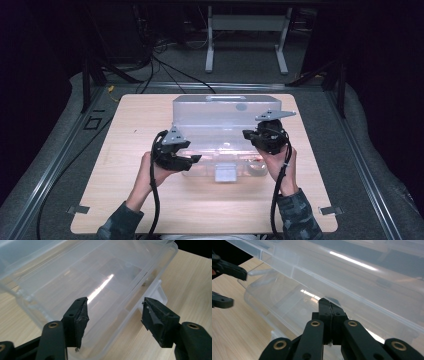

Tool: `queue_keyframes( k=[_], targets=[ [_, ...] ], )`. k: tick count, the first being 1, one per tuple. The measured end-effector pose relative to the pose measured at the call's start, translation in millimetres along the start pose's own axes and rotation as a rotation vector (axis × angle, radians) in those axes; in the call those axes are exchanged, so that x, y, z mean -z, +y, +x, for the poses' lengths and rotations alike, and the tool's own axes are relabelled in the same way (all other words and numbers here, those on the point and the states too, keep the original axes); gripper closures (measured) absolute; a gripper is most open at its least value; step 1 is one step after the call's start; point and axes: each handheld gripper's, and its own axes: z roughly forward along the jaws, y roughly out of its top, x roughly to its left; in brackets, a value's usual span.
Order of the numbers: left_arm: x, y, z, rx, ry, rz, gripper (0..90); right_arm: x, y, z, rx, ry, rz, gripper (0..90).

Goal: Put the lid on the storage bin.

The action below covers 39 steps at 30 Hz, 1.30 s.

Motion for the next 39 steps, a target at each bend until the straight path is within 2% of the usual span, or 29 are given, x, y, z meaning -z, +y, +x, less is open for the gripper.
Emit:
queue_keyframes(
  k=[5, 7, 12, 18, 20, 24, 29, 32, 34, 35, 39],
  targets=[
    [25.2, -16.5, 9.0, 0.013, 0.034, -0.019, 30.4, 7.8, -4.5, -0.6, -0.005, -0.008, -0.01, 89.9],
    [34.3, -24.9, 14.5, 0.036, 0.049, -0.018, 28.3, 12.0, -6.7, -0.9, -0.011, -0.015, -0.015, 89.8],
    [48.8, -50.9, 33.9, 0.098, 0.119, 0.005, 22.2, 17.1, -12.9, 0.1, -0.011, -0.014, -0.018, 89.3],
    [44.8, -81.3, 49.5, 0.154, 0.153, 0.068, 16.9, 22.6, -20.4, 1.1, -0.026, -0.02, -0.015, 88.4],
    [42.7, -88.5, 52.8, 0.159, 0.16, 0.091, 15.8, 23.3, -23.9, 2.1, -0.025, -0.018, -0.013, 88.3],
    [39.1, -98.5, 56.6, 0.183, 0.181, 0.102, 14.4, 25.2, -30.7, 3.0, -0.027, -0.018, 0.005, 87.6],
    [35.1, -106.2, 59.8, 0.191, 0.196, 0.133, 12.5, 30.2, -41.5, 1.2, -0.047, -0.01, 0.017, 87.0],
    [34.6, -110.6, 60.6, 0.203, 0.204, 0.137, 11.8, 31.0, -52.0, 1.5, -0.054, 0.024, 0.03, 86.1],
    [36.5, -114.1, 61.6, 0.208, 0.212, 0.139, 11.1, 34.8, -60.9, 1.8, -0.05, 0.004, 0.045, 85.8],
    [37.5, -116.3, 62.1, 0.214, 0.22, 0.138, 10.9, 37.2, -66.2, 0.3, -0.056, 0.017, 0.045, 85.4],
    [43.5, -128.9, 66.0, 0.242, 0.26, 0.15, 8.3, 50.6, -91.1, -9.9, -0.083, -0.031, 0.047, 80.3]
  ],
)
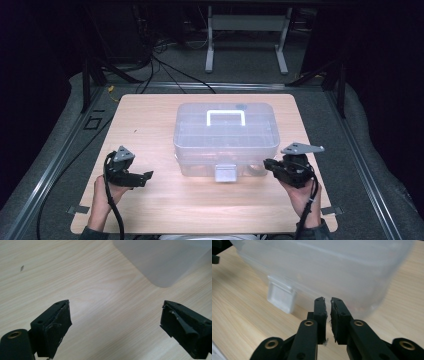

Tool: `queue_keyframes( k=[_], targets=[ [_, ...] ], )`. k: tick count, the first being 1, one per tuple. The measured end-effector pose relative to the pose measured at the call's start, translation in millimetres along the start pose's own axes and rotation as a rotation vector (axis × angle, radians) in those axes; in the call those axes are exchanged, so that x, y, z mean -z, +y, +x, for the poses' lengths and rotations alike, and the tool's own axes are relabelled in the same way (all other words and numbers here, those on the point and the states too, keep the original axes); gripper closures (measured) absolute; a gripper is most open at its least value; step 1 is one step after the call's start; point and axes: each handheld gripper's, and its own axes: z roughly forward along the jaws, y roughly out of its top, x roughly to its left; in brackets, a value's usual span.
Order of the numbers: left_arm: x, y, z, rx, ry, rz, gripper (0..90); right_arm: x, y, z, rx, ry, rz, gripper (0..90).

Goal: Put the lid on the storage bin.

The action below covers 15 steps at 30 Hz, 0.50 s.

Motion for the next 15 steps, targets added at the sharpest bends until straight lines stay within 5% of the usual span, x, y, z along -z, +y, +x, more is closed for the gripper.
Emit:
queue_keyframes(
  k=[4, 6, 11, 15],
  targets=[
    [-0.7, -17.3, 9.7, 0.036, 0.046, 0.023, 4.4, 7.3, -27.3, -24.5, -0.046, -0.06, -0.006, 65.9],
    [-1.3, -27.1, 14.3, 0.058, 0.071, 0.027, 2.2, 4.9, -41.0, -36.7, -0.081, -0.112, 0.005, 49.8],
    [-6.1, -50.2, 23.1, 0.096, 0.12, 0.043, 0.1, -13.7, -74.1, -62.6, -0.134, -0.158, 0.057, 17.2],
    [-13.0, -61.6, 25.7, 0.103, 0.143, 0.057, 0.1, -30.2, -91.5, -75.4, -0.165, -0.183, 0.083, 7.6]
  ],
)
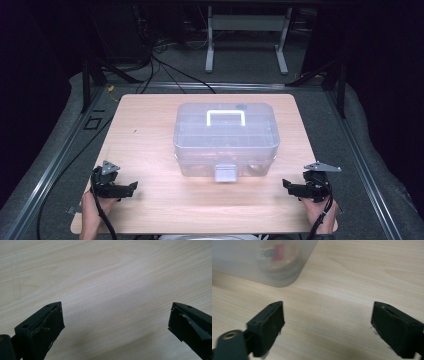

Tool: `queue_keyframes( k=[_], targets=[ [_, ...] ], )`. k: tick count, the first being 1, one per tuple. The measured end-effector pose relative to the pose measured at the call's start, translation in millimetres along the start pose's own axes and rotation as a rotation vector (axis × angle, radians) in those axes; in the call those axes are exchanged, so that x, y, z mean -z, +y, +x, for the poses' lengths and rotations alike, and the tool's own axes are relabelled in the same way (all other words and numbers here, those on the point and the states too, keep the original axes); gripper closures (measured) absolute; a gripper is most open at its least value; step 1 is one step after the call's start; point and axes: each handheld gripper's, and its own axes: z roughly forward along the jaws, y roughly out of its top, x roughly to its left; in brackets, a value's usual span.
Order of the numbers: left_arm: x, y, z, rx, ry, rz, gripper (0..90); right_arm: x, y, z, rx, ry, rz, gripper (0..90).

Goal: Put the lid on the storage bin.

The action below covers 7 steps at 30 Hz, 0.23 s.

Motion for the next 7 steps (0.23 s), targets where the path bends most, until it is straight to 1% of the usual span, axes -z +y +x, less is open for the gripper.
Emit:
queue_keyframes(
  k=[2, 3, 4, 6, 7],
  targets=[
    [-3.8, -3.5, -0.2, 0.001, -0.003, 0.01, 0.1, -8.4, -3.6, -5.1, -0.019, -0.009, -0.006, 1.1],
    [-5.2, -4.7, -0.7, 0.002, -0.002, 0.011, 0.1, -12.5, -4.7, -7.2, -0.034, 0.002, 0.001, 0.0],
    [-7.5, -6.8, -1.6, 0.005, 0.001, 0.011, 0.1, -15.4, -5.5, -8.3, -0.035, 0.009, 0.002, 0.0],
    [-9.5, -10.3, -1.5, 0.015, -0.011, -0.006, 0.1, -23.3, -9.1, -7.2, -0.037, -0.024, -0.005, 0.0],
    [-9.7, -11.6, -1.4, 0.025, -0.012, -0.015, 0.1, -27.6, -11.5, -7.2, -0.022, -0.023, -0.005, 0.0]
  ],
)
